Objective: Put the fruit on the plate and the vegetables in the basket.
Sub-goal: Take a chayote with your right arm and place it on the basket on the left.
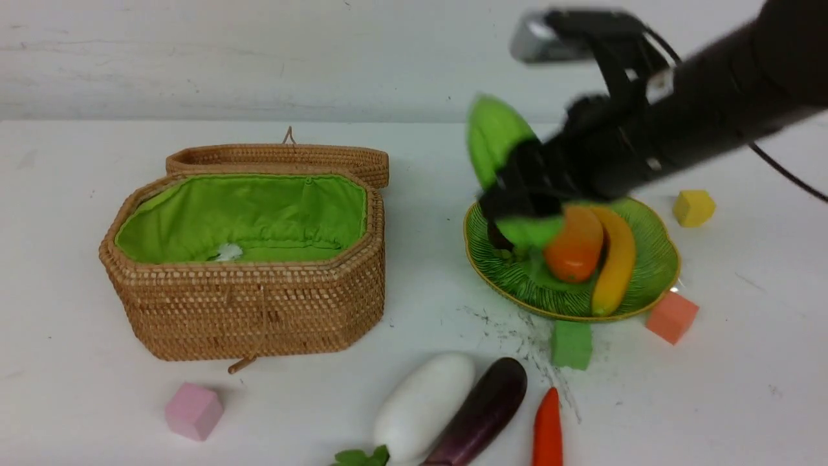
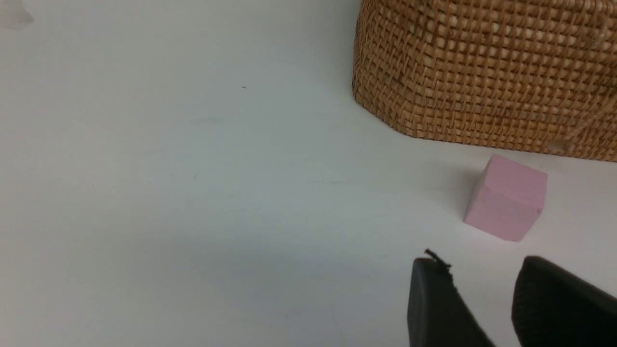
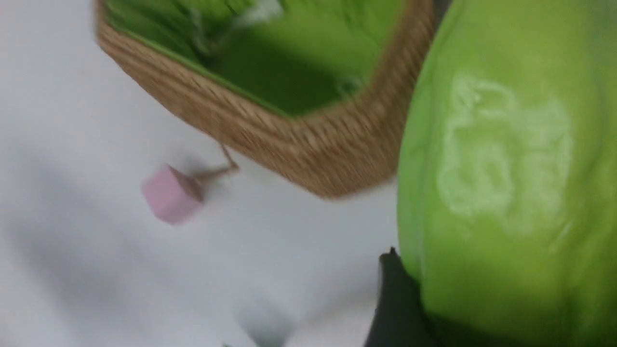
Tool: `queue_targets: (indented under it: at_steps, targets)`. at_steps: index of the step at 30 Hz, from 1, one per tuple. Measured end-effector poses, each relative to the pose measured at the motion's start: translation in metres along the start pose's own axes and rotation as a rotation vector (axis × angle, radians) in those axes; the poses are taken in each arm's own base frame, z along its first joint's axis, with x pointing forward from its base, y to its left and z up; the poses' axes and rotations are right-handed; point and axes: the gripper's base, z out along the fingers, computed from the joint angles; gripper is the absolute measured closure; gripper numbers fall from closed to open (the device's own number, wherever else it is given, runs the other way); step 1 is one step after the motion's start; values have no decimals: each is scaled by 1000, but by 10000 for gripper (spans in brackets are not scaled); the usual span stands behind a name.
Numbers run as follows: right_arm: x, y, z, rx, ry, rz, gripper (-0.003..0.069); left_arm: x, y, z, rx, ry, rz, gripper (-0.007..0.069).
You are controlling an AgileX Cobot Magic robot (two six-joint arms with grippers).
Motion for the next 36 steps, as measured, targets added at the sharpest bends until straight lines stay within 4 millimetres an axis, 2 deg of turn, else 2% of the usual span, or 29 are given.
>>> queue_targets:
  at_steps: [5, 8, 9, 12, 17, 21, 23, 26, 27, 30, 34, 35, 36]
  targets:
    - [-28, 17, 32, -135, -92, -85, 220, 0, 0, 0, 0, 0, 0, 386]
    - [-40, 23, 62, -198, -115, -112, 220, 0, 0, 0, 0, 0, 0, 386]
    - [-43, 24, 77, -215, -119, -132, 220, 0, 0, 0, 0, 0, 0, 386]
    - [-44, 25, 109, -233, -114, -182, 220, 0, 0, 0, 0, 0, 0, 386]
    - [-30, 23, 162, -217, -89, -199, 220, 0, 0, 0, 0, 0, 0, 386]
    - [-24, 15, 186, -152, -139, -142, 220, 0, 0, 0, 0, 0, 0, 386]
    - [-26, 12, 189, -129, -167, -108, 207, 0, 0, 0, 0, 0, 0, 386]
    - [-27, 10, 189, -124, -173, -81, 109, 0, 0, 0, 0, 0, 0, 386]
    - [-26, 10, 188, -132, -162, -81, 53, 0, 0, 0, 0, 0, 0, 386]
    - [-26, 11, 180, -158, -118, -99, -10, 0, 0, 0, 0, 0, 0, 386]
    - [-34, 8, 148, -169, -53, -154, -10, 0, 0, 0, 0, 0, 0, 386]
    - [-37, 4, 136, -162, -41, -159, -6, 0, 0, 0, 0, 0, 0, 386]
    - [-43, 0, 114, -147, -16, -169, 6, 0, 0, 0, 0, 0, 0, 386]
